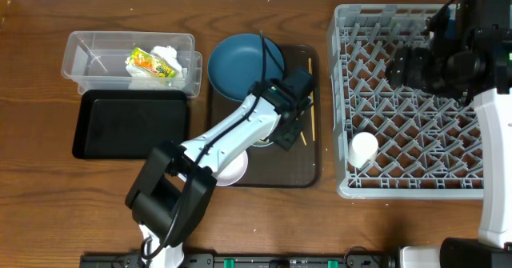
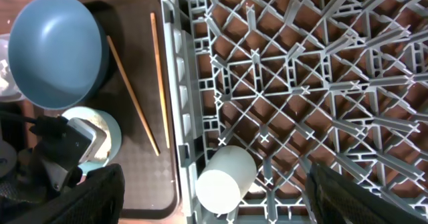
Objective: Sort waste into correct bins and load items into the dishwasher rack
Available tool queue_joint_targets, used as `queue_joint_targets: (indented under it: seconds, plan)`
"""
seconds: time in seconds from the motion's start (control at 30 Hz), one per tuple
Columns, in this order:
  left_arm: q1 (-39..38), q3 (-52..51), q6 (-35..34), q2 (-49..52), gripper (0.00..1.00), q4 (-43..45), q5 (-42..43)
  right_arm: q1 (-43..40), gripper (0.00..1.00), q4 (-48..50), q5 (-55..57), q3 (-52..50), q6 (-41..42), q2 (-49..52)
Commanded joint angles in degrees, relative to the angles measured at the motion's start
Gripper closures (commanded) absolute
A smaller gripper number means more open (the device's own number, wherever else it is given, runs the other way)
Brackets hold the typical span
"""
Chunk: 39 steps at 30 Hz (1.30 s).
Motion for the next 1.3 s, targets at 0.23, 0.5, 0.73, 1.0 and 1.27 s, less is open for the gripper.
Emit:
queue_joint_targets:
  seconds: [0.23, 0.5, 0.73, 1.0, 1.27]
  plan:
    - [0.0, -2.4, 0.7, 0.3, 0.54, 3.9, 0.2, -0.2, 0.15, -0.5, -0.2, 0.6, -1.3, 0.2]
    - [-0.2, -3.2, 0.5, 0.6, 0.64, 4.9, 0.2, -0.2, 0.15, -1.1, 0.0, 0.6, -1.5, 0.2]
    - [-0.1, -3.4, 0.5, 2.6, 0.64, 5.4, 0.2, -0.1, 0.15, -1.3, 0.2, 0.6, -1.9, 0.2]
    - [-0.1, -3.4, 0.5, 2.9, 0.68, 5.7, 0.2, 0.0, 0.15, -1.6, 0.2, 0.6, -1.9, 0.2]
    - [-0.1, -3.4, 0.5, 3.5, 0.9, 6.1, 0.2, 0.0, 0.15, -1.7, 0.2, 0.6, -1.9, 0.2]
